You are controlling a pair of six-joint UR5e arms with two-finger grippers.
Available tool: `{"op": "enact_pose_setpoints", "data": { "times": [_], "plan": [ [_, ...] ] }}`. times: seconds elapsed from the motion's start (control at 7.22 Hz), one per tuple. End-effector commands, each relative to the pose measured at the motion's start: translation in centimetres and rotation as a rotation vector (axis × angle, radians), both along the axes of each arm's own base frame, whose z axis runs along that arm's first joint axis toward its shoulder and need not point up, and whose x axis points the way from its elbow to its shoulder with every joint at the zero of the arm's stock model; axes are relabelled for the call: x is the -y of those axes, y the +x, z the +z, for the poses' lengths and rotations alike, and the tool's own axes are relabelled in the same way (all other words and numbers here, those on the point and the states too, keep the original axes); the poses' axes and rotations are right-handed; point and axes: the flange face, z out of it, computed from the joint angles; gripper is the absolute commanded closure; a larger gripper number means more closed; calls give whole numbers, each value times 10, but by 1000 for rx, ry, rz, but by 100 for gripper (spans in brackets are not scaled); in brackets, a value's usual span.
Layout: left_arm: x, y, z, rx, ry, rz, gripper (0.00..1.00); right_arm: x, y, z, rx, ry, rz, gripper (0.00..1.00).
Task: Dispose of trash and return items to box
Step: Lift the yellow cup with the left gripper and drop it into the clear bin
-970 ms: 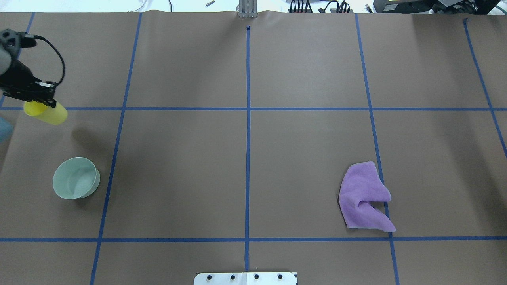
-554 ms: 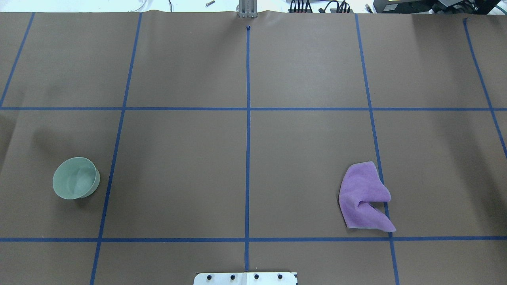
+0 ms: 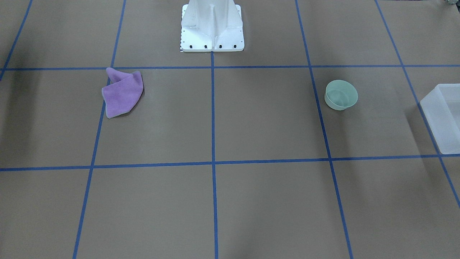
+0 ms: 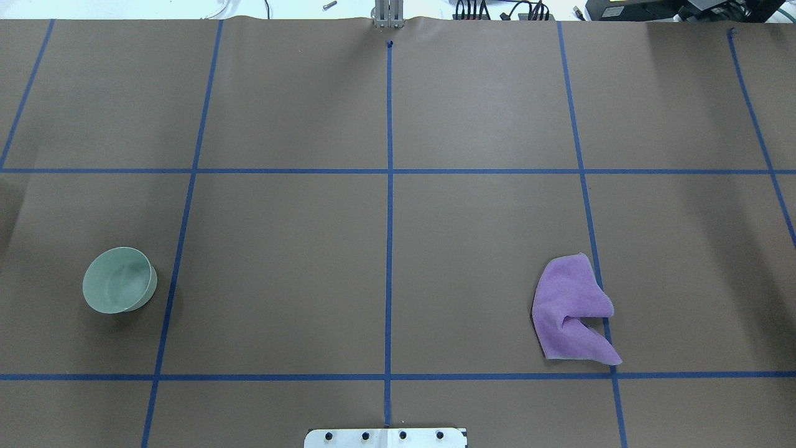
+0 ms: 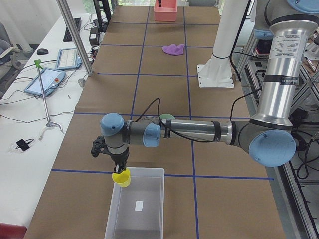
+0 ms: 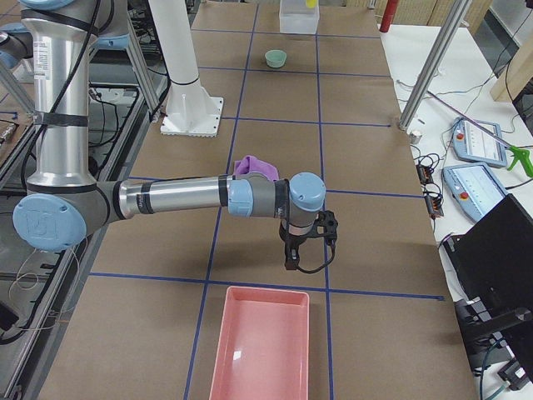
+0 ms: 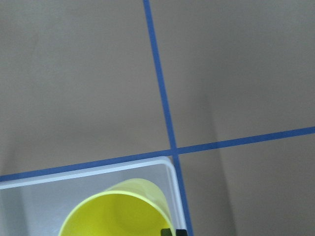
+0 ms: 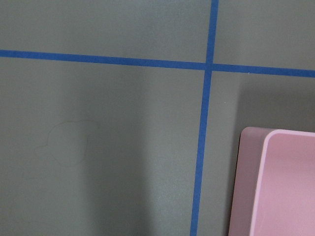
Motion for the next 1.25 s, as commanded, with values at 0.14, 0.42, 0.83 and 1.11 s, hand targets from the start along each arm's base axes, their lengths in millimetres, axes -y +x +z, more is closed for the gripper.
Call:
{"op": "enact_pose_setpoints", "data": {
  "times": [0.14, 0.42, 0.83, 1.11],
  "plan": [
    [-3, 26, 49, -8, -34, -16, 100, 0, 0, 0, 3, 0, -1, 0],
    [-6, 33, 75, -11, -37, -31, 100, 0, -1, 0, 6, -1, 0, 0],
    [-9, 38, 93, -12, -34, -22, 100, 0, -1, -1, 12, -1, 0, 0],
    [-8, 40, 90, -15, -23, -16, 25, -1, -1, 0, 13, -4, 0, 0]
  ]
}}
